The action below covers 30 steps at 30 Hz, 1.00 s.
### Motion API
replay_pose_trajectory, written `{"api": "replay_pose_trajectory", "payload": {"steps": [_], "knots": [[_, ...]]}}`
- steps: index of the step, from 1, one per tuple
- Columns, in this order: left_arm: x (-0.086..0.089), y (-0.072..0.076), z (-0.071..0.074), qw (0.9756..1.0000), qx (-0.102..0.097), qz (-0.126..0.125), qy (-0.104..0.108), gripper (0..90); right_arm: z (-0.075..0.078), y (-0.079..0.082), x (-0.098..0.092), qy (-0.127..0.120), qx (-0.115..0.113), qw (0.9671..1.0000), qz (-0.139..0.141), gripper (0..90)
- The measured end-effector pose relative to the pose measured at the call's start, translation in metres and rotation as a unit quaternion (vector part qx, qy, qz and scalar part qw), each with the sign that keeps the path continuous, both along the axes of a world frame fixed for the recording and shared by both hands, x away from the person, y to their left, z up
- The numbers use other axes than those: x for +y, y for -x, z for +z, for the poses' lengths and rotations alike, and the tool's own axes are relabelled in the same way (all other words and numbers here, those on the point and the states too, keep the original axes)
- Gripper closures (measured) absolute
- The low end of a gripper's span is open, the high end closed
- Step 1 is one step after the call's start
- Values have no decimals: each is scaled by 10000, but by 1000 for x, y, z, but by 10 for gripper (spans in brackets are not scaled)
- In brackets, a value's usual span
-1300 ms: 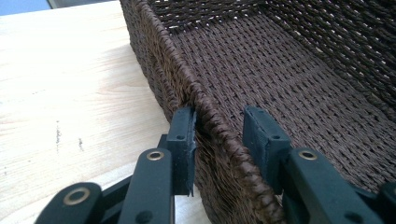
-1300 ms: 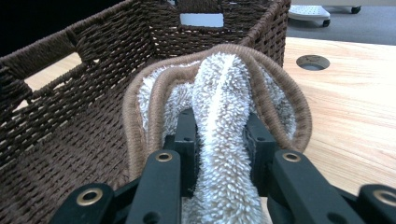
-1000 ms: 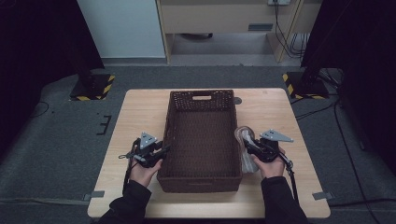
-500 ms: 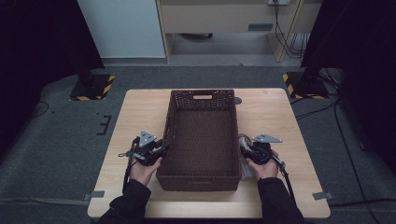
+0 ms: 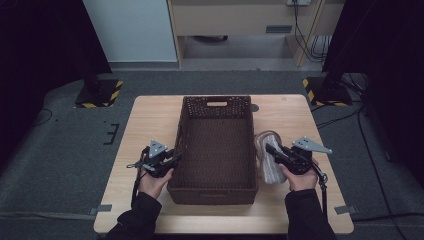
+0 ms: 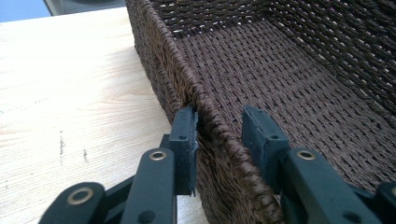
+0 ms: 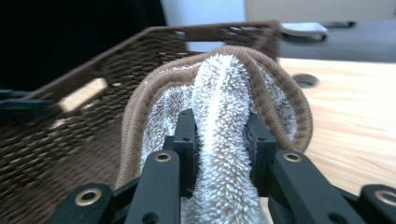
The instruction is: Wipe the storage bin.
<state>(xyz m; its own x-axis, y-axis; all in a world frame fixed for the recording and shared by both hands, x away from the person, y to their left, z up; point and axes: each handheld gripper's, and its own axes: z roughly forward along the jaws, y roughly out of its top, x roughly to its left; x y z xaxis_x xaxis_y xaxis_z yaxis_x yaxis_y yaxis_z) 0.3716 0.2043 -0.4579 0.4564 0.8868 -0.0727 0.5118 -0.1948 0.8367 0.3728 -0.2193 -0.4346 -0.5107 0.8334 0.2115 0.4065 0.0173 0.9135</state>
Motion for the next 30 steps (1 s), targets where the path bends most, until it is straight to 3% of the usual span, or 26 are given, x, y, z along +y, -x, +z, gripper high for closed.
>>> {"api": "replay_pose_trajectory", "payload": {"steps": [3,6,10,15,18,22,24,26,28,30], "knots": [[0,0,0,10000,0,2,0,649,0,5,11,141,19,9997,206,716],[0,0,0,10000,2,4,14,650,-14,4,20,368,171,9989,247,717],[1,-2,0,10000,11,8,54,651,-22,3,18,225,233,9993,163,718],[1,-3,-1,9999,13,14,100,652,-34,0,19,333,365,9988,69,718],[2,-3,-1,9999,8,5,105,648,-53,-5,25,727,752,9944,126,718],[3,-3,-1,9999,-46,-17,104,621,-68,-10,33,912,911,9916,51,717],[4,-2,0,9999,-163,-16,40,551,-70,-11,31,867,967,9915,-21,716],[7,0,4,9993,-267,-46,266,498,-68,-11,26,843,1026,9911,-20,715],[9,4,9,9991,-318,-71,276,483,-61,-11,22,912,954,9912,-37,714],[12,9,13,9989,-366,-138,271,487,-50,-8,15,819,774,9936,-111,714]]}}
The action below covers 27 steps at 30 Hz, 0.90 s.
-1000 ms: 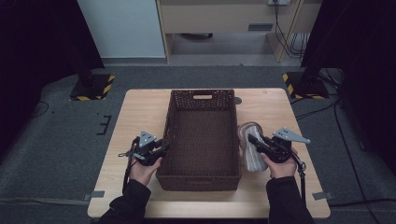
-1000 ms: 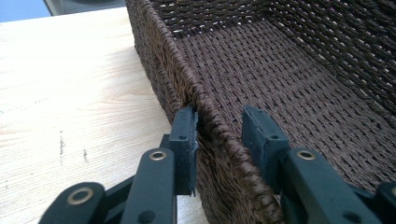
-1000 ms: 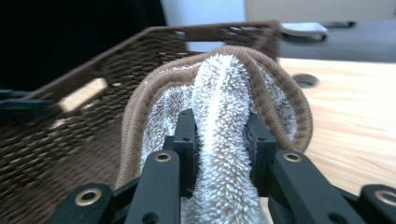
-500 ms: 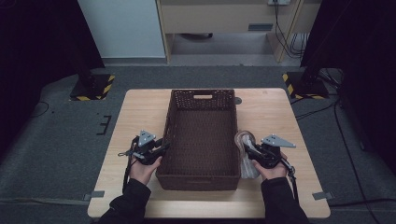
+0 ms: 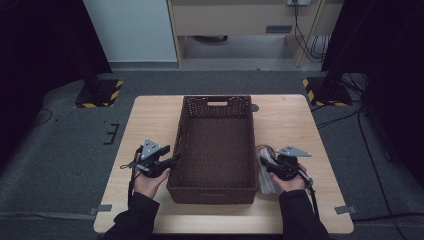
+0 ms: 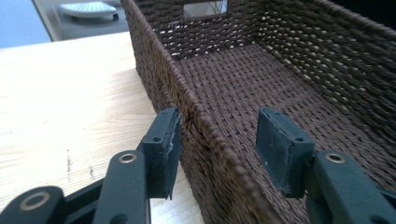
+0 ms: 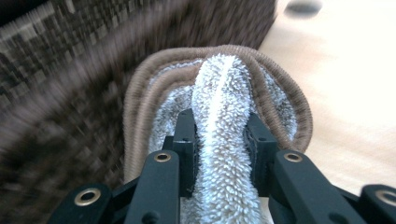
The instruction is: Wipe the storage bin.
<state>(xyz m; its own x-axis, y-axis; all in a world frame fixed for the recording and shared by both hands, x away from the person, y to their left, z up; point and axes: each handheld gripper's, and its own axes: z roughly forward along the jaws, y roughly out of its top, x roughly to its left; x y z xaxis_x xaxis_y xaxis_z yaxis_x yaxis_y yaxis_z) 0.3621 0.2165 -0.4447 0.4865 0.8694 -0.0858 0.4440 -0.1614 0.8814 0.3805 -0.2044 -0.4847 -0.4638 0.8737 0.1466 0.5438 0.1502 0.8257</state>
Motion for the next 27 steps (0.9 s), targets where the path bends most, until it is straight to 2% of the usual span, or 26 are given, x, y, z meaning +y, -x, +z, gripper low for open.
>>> {"api": "replay_pose_trajectory", "payload": {"steps": [3,6,9,11,14,15,17,22,27], "knots": [[4,9,1,10000,26,-80,4,511,21,9,-13,-271,-335,9991,-65,713],[4,17,-2,9996,169,-220,-43,535,37,17,-18,-508,-559,9971,-4,713],[2,18,-5,9992,261,-298,-103,556,47,26,-13,-636,-606,9959,209,712],[-1,19,-8,9988,312,-329,-163,578,45,28,-6,-598,-537,9963,317,712],[-5,18,-10,9988,389,-211,-217,602,34,27,4,-507,-428,9971,370,713],[-6,18,-11,9989,426,-139,-158,625,31,27,5,-549,-427,9970,331,713],[-7,17,-11,9989,420,-44,-179,658,27,25,4,-693,-366,9965,289,714],[-8,11,-12,9990,441,60,-50,676,20,16,7,-637,-431,9968,198,717],[-11,2,-12,9989,425,188,-97,684,17,1,7,-644,-475,9967,154,717]]}}
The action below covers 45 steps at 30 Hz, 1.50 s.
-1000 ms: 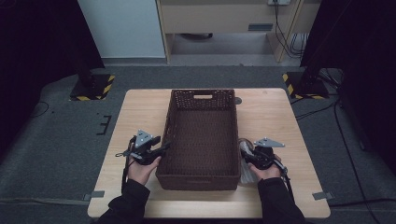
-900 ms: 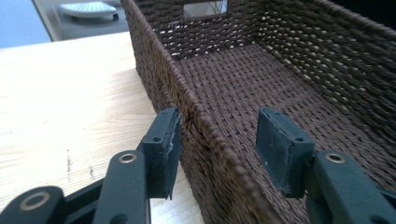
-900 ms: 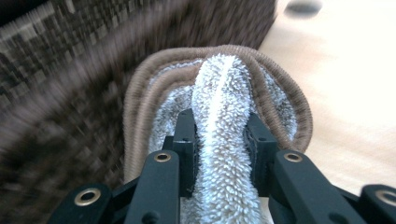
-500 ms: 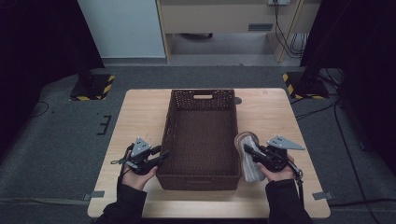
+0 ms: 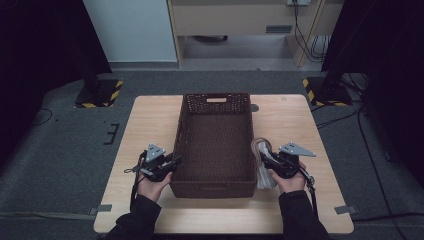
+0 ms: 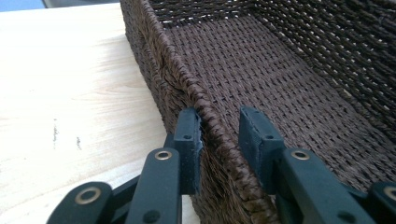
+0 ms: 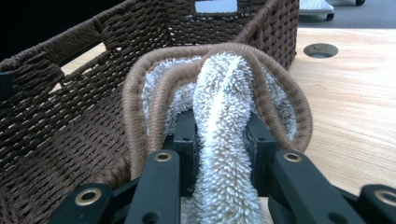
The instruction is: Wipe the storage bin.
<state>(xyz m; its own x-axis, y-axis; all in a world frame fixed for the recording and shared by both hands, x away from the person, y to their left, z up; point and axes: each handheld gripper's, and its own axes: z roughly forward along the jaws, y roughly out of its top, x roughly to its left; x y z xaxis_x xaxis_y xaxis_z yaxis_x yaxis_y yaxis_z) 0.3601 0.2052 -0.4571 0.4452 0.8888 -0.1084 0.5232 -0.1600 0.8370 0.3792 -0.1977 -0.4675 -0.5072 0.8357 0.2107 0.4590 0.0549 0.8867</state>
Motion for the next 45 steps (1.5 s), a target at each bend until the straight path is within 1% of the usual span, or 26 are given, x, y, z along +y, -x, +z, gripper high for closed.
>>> {"api": "replay_pose_trajectory", "payload": {"steps": [2,3,4,7,10,12,14,16,17,18,20,21,22,24,26,28,29,31,32,33,34,40,41,42,43,45], "knots": [[-1,0,0,10000,-11,18,-55,687,-4,-2,-1,10,55,10000,-5,718],[-1,0,0,10000,-12,22,-56,688,-7,-2,0,43,143,9999,5,718],[-1,0,0,10000,-13,22,-59,688,-11,-2,1,235,303,9993,48,717],[-1,0,0,10000,-18,19,-63,689,-29,-1,8,470,607,9970,109,717],[0,-1,0,10000,-20,34,-67,689,-38,-5,12,613,690,9957,37,717],[0,-1,0,10000,-21,46,-70,690,-40,-7,9,518,734,9960,21,716],[0,-2,0,9999,-20,50,-93,690,-37,-7,5,513,767,9957,12,715],[0,-2,0,9999,-15,48,-91,690,-29,-6,-1,508,678,9964,-19,716],[0,-3,0,10000,-19,47,-85,691,-24,-5,-5,461,601,9971,-42,715],[0,-3,0,10000,-20,48,-79,690,-17,-2,-10,269,502,9983,-98,716],[1,-4,0,10000,-19,48,-75,690,-5,5,-17,196,290,9993,-98,715],[1,-5,0,10000,-20,48,-69,690,0,8,-20,129,223,9996,-98,715],[1,-5,0,10000,-21,48,-68,690,8,14,-24,-10,77,9999,-78,715],[1,-4,0,10000,-24,45,-69,690,20,23,-27,-171,-89,9998,40,715],[1,-4,0,10000,-38,39,-60,689,27,29,-25,-296,-176,9993,151,716],[1,-4,0,10000,-40,37,-58,689,29,34,-18,-250,-181,9991,305,716],[1,-4,0,10000,-42,36,-58,689,27,36,-14,-176,-152,9990,380,717],[1,-4,-1,10000,-45,36,-54,689,20,36,-8,-29,-73,9993,375,718],[1,-4,-1,10000,-45,37,-52,689,17,36,-7,-7,-17,9994,360,719],[1,-4,-1,10000,-45,39,-49,689,11,35,-6,10,67,9994,346,720],[1,-4,-1,10000,-46,42,-49,689,8,35,-5,15,84,9995,315,720],[1,-4,-1,10000,-48,51,-43,690,-5,33,-3,-35,236,9995,216,721],[1,-4,-1,10000,-49,54,-46,689,-7,32,-2,71,271,9994,211,722],[1,-4,-1,10000,-54,55,-51,689,-12,31,0,212,408,9986,245,722],[1,-4,-1,10000,-52,57,-46,689,-16,30,2,263,476,9982,262,721],[0,-4,-1,9999,-60,65,-55,690,-26,28,7,453,630,9966,287,721]]}}
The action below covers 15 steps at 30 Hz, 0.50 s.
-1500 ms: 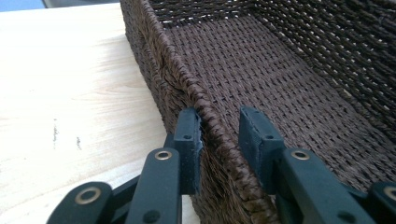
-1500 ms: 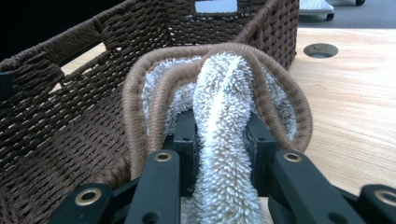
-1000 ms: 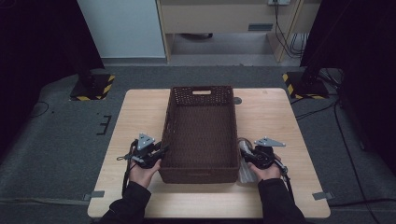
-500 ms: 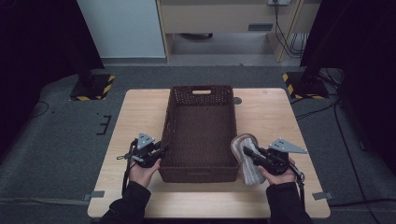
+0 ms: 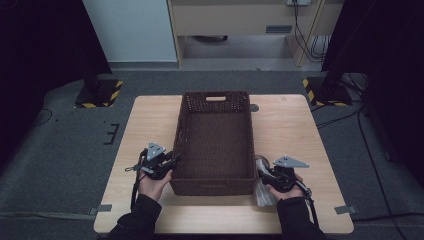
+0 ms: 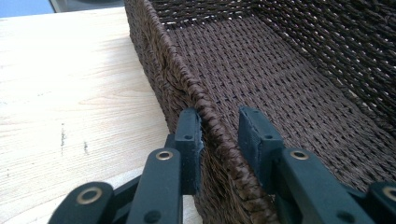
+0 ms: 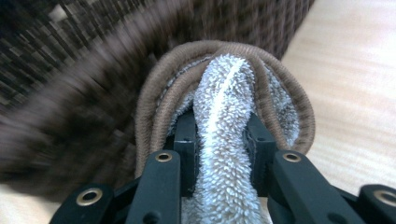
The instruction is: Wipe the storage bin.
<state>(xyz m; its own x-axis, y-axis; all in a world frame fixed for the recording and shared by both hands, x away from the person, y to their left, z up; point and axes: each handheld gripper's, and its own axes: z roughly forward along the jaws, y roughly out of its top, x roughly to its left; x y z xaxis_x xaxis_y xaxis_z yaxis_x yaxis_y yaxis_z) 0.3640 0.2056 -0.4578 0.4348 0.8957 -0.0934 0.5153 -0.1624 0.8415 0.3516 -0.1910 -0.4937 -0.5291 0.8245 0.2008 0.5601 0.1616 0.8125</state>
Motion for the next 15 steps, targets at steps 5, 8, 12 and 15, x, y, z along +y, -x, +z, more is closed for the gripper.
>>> {"api": "replay_pose_trajectory", "payload": {"steps": [5,8,12,15], "knots": [[1,-3,0,10000,6,26,47,690,-13,-10,4,206,156,9996,-83,719],[1,-4,0,10000,3,24,25,690,-11,-11,1,210,183,9996,-70,716],[2,-6,-1,10000,-7,-9,50,688,16,-3,-18,-60,-191,9993,-307,714],[2,-5,-1,10000,-10,-11,43,687,42,12,-31,-446,-656,9964,-297,715]]}}
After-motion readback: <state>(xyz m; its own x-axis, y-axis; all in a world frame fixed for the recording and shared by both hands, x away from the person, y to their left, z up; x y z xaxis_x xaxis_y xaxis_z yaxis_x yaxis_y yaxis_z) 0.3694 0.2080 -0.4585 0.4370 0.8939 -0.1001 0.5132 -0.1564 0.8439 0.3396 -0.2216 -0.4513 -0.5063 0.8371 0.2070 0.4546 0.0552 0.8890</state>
